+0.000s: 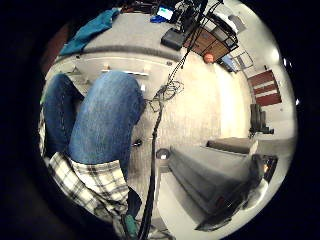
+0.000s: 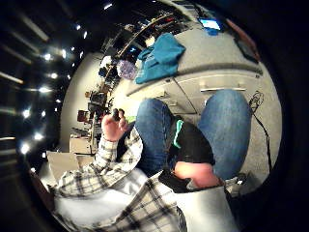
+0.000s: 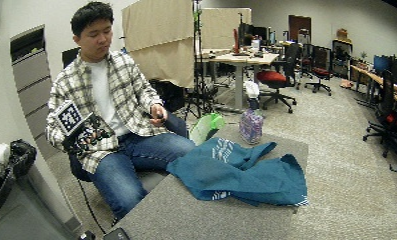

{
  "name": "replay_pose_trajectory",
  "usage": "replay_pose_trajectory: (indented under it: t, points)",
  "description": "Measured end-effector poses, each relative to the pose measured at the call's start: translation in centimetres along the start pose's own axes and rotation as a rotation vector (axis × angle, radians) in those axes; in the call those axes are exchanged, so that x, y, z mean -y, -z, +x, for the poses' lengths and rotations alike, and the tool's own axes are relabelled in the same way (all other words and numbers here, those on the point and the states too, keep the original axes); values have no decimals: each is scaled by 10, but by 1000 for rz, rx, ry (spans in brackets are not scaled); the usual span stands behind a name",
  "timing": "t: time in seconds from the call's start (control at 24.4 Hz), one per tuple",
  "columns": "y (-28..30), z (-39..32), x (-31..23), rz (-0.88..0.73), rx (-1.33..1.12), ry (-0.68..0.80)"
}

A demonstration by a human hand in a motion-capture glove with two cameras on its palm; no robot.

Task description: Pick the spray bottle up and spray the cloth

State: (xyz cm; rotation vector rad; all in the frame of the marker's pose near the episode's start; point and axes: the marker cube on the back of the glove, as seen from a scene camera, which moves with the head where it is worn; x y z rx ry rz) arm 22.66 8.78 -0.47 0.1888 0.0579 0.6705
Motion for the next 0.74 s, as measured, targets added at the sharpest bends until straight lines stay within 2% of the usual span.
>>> replay_pose_trajectory:
  t: [0.08,0.16,0.29,0.49,0.74]
  points:
    - [-16,-4,-16,79,-2,-53]
    - [-32,-7,-32,106,-21,-44]
    - [-59,-9,-59,-20,-48,44]
    - [-142,-2,-87,-315,25,15]
    - [-157,-1,-80,-351,85,-20]
